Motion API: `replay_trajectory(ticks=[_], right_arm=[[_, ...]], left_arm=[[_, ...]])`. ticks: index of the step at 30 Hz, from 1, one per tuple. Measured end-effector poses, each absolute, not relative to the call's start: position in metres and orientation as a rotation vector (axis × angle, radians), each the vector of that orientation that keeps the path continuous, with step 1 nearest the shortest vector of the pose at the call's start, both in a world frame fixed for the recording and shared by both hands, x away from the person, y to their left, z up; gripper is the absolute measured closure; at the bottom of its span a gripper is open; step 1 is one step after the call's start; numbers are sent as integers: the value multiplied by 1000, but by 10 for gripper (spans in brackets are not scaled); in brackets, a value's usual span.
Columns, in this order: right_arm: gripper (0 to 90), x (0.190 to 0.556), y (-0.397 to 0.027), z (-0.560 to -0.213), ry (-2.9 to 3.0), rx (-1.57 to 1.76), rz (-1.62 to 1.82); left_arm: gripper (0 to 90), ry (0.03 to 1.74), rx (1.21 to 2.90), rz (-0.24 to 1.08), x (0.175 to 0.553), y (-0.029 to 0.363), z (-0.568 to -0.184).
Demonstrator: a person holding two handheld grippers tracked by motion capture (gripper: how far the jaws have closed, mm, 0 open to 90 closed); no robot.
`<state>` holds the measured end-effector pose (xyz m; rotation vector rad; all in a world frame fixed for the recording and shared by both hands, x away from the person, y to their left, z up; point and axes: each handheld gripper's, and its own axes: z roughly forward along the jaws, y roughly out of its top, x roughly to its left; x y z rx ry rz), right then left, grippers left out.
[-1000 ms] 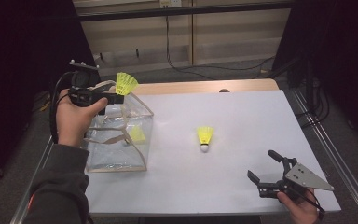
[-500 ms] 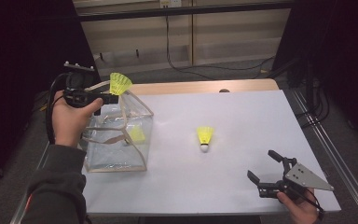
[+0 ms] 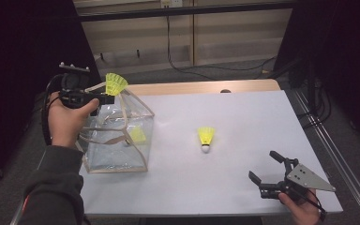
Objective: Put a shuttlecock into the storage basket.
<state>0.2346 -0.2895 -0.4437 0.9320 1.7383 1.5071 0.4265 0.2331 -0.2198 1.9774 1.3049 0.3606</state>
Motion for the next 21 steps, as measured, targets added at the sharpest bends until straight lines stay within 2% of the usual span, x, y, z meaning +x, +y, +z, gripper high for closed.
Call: replay_trajectory(ticks=[21], right_arm=[[15,234,-290,-444,1738,932,1507]], left_arm=[[648,1389,1929,416,431,249,-235]])
